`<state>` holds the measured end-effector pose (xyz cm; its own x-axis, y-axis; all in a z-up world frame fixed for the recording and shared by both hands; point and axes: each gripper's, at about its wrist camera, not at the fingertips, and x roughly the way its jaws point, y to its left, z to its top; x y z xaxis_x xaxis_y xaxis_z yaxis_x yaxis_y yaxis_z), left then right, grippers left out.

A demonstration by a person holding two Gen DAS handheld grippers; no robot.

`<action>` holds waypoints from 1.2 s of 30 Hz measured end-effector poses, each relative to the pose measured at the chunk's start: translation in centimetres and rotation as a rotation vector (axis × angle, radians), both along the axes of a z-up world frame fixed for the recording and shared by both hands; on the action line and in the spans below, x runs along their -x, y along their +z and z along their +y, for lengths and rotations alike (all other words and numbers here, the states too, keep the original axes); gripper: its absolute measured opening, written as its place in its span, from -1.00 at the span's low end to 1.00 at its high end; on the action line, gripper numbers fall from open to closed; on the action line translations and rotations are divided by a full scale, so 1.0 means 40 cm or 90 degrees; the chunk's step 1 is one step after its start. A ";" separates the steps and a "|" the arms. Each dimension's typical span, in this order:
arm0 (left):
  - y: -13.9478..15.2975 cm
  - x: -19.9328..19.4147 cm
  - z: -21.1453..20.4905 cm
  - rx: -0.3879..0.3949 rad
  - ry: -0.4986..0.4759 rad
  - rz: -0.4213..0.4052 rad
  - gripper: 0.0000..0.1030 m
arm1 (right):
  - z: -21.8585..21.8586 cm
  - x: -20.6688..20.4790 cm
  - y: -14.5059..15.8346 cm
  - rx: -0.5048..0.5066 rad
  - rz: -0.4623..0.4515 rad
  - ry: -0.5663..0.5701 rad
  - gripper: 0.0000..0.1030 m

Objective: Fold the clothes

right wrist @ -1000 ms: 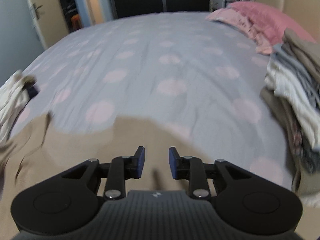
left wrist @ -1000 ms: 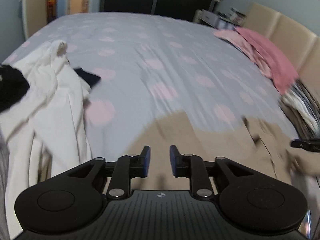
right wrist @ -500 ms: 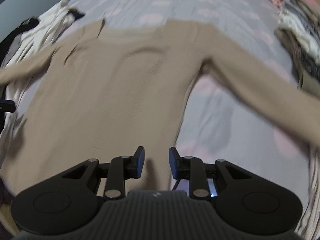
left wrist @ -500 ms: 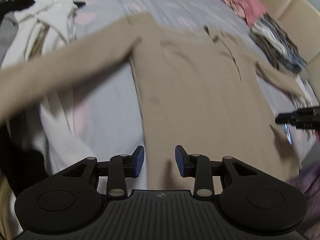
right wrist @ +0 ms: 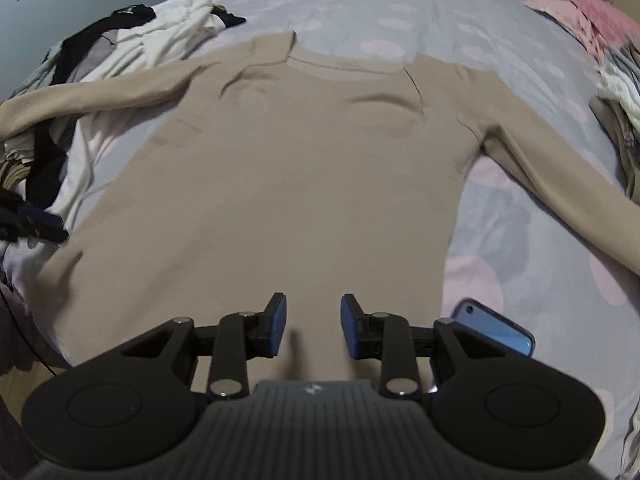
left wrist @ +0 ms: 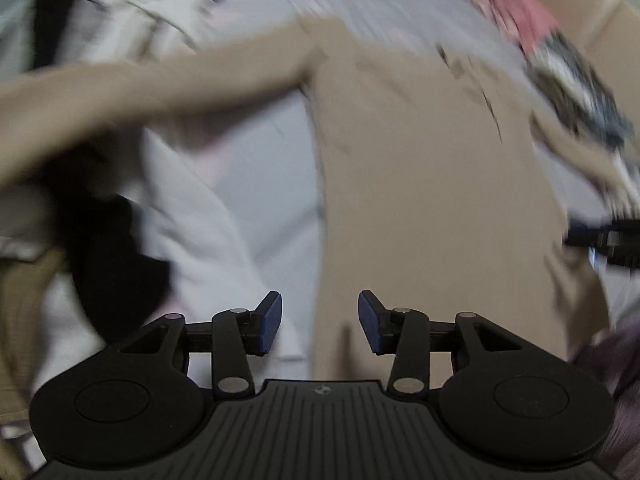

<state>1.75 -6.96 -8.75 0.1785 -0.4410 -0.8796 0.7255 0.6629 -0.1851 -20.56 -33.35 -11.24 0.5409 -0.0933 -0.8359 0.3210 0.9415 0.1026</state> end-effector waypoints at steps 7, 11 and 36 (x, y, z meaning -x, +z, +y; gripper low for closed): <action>0.196 -0.130 0.151 0.024 0.128 -0.105 -0.14 | -0.003 -0.024 0.005 0.002 -0.001 0.003 -0.32; 0.280 -0.213 0.220 -0.002 0.216 -0.168 -0.02 | 0.002 -0.037 0.006 0.002 -0.005 0.008 -0.30; 0.444 -0.245 0.241 0.170 0.238 -0.176 -1.00 | -0.007 -0.046 -0.007 0.002 0.003 0.008 -0.28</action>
